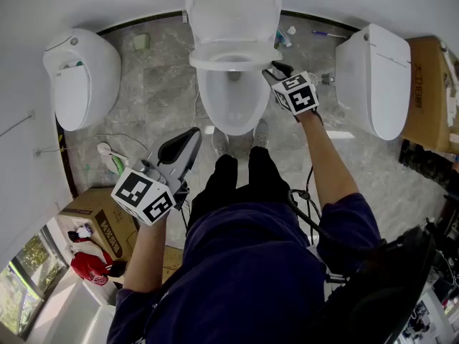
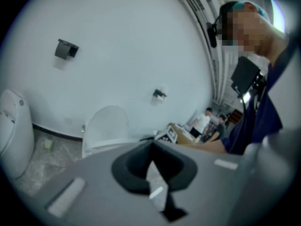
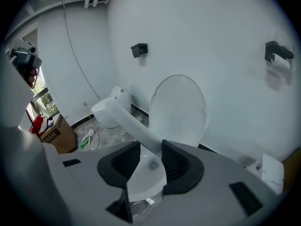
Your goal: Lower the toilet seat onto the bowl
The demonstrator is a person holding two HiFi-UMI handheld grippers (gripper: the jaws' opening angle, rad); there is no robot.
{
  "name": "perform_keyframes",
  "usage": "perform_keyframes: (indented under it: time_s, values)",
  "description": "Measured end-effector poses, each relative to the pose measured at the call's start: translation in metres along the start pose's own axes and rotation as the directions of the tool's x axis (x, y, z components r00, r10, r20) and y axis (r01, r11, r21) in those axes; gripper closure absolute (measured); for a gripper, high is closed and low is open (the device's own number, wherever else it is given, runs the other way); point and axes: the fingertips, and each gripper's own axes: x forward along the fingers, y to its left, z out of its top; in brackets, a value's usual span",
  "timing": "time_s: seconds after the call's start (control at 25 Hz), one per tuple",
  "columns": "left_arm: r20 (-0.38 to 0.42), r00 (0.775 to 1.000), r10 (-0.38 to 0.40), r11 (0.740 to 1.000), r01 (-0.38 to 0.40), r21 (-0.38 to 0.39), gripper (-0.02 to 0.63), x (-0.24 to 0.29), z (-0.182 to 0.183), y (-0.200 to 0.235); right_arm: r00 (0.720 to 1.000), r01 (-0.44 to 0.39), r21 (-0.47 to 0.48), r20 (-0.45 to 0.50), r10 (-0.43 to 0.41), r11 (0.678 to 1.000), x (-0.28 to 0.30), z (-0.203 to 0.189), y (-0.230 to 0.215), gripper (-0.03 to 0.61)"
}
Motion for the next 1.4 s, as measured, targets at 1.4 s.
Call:
perform_keyframes:
  time_s: [1.4]
  values:
    - [-0.007,0.999,-0.034,0.999,0.034,-0.005,0.611,0.003,0.000,0.004,0.997,-0.019,0.070,-0.076,0.024,0.997,-0.004,-0.061,0.038,0.431]
